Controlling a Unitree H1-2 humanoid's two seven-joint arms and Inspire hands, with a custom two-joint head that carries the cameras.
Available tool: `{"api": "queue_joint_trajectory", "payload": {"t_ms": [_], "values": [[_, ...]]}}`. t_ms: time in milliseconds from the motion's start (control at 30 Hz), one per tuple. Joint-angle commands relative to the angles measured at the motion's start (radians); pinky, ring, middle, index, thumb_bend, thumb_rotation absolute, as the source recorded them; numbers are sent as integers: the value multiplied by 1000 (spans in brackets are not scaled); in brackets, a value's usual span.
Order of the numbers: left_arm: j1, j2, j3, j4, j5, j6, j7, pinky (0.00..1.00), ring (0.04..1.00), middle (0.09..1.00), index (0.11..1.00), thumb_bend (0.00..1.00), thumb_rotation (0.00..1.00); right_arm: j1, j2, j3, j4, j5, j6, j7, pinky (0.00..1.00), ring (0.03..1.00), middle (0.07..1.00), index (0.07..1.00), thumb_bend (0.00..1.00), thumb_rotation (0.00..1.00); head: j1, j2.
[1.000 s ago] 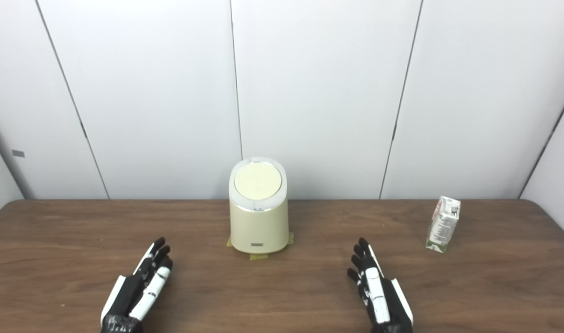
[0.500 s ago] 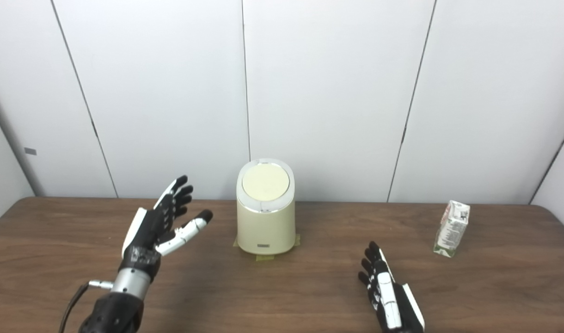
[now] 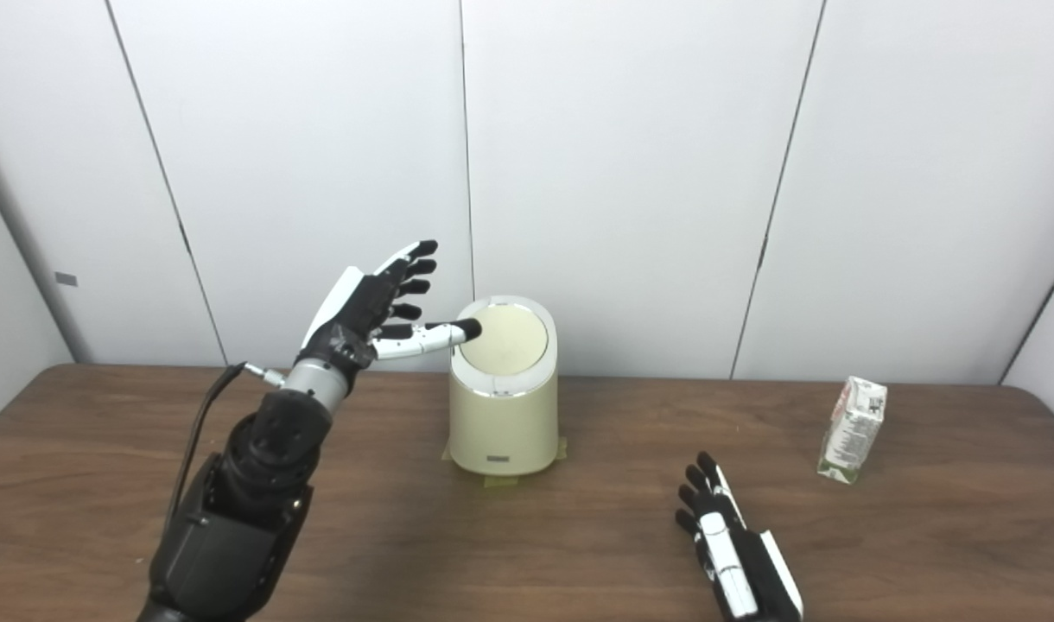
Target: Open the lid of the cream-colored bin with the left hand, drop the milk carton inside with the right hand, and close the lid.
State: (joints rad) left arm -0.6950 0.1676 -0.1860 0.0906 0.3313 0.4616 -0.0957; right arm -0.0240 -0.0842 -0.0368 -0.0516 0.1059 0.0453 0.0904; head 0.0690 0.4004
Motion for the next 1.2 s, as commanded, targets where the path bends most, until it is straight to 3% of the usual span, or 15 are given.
{"api": "queue_joint_trajectory", "payload": {"t_ms": [0,133,300,533,900,1167], "values": [[-92,10,-8,13,31,-9,2,775,902,959,974,812,267,-1,-4,-3,4,0,-5,-2,948,959,980,1000,559,862,1,0],[-166,1,-34,110,66,-10,12,718,899,976,964,837,226,1,2,2,-5,-15,0,-9,950,958,977,1000,552,865,-7,5],[-243,-4,-69,204,113,-6,15,778,954,986,971,863,174,2,6,6,-16,-26,2,-15,919,949,969,1000,567,868,-11,10],[-307,-4,-140,306,174,-19,3,768,937,981,982,845,133,1,17,7,-33,-12,18,-14,946,962,969,1000,520,875,-9,21],[-327,28,-261,393,289,-93,-3,778,911,967,960,865,80,7,30,11,-74,-30,50,-29,919,949,967,993,516,872,-15,41],[-327,50,-299,406,350,-125,-25,814,913,941,946,889,58,3,40,14,-90,-28,57,-36,922,961,978,1000,482,843,-35,59]]}}
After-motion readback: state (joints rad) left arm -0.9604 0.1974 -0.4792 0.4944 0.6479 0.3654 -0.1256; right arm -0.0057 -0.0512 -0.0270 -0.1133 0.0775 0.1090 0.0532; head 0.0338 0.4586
